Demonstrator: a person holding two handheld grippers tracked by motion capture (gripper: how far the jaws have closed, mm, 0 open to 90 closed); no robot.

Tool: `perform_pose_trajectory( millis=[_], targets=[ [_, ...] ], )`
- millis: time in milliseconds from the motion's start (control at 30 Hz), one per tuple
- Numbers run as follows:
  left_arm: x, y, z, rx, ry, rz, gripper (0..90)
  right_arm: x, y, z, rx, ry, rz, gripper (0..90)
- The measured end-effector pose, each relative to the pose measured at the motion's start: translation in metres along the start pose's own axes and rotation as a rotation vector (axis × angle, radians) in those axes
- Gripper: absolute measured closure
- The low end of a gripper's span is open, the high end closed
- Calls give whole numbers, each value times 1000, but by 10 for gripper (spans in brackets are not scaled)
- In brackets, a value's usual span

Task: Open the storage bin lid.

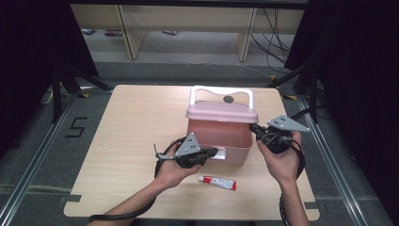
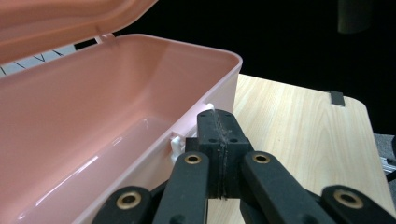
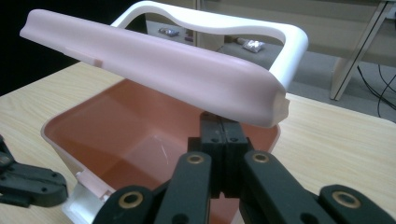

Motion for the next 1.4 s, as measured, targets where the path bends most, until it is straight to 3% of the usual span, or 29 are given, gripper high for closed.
perform_pose_trajectory(
  millis=[33, 67, 100, 233, 300, 467, 767, 800, 1067, 1400],
  targets=[
    [0, 0, 0, 0, 0, 0, 894, 0, 0, 0, -9, -2, 2, 900],
    [-3, -2, 1, -7, 0, 2, 894, 0, 2, -2, 21, -8, -12, 900],
    [-3, -2, 1, -7, 0, 2, 894, 0, 2, -2, 21, -13, -9, 900],
    [-9, -5, 0, -31, 6, 6, 894, -1, 2, 1, -15, -17, -1, 900],
    [-11, -6, -1, -33, 4, 8, 894, -2, 3, -2, 19, -19, -16, 900],
    [-15, -9, -2, -48, 8, 11, 893, -3, 4, -1, 3, -21, -22, 900],
    [-19, -10, -4, -29, 16, -7, 893, -6, 10, -2, -6, -36, -42, 900],
    [-19, -10, -5, -26, 16, -9, 893, -7, 11, -3, 15, -40, -47, 900],
    [-22, -10, -6, -12, 16, -15, 894, -11, 21, -6, 17, -57, -74, 900],
    [-27, -10, -9, -9, 18, -27, 895, -15, 26, -9, -5, -72, -87, 900]
  ],
)
Point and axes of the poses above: each handheld gripper's, and its own axes: x roughly backward along the jaws, y roughly out of its top, z roughly to its left, the point moved 5 cm from there along -x, roughly forward along the jaws, and after that the axes turned 4 degrees about -x, right-handed, at the moved point
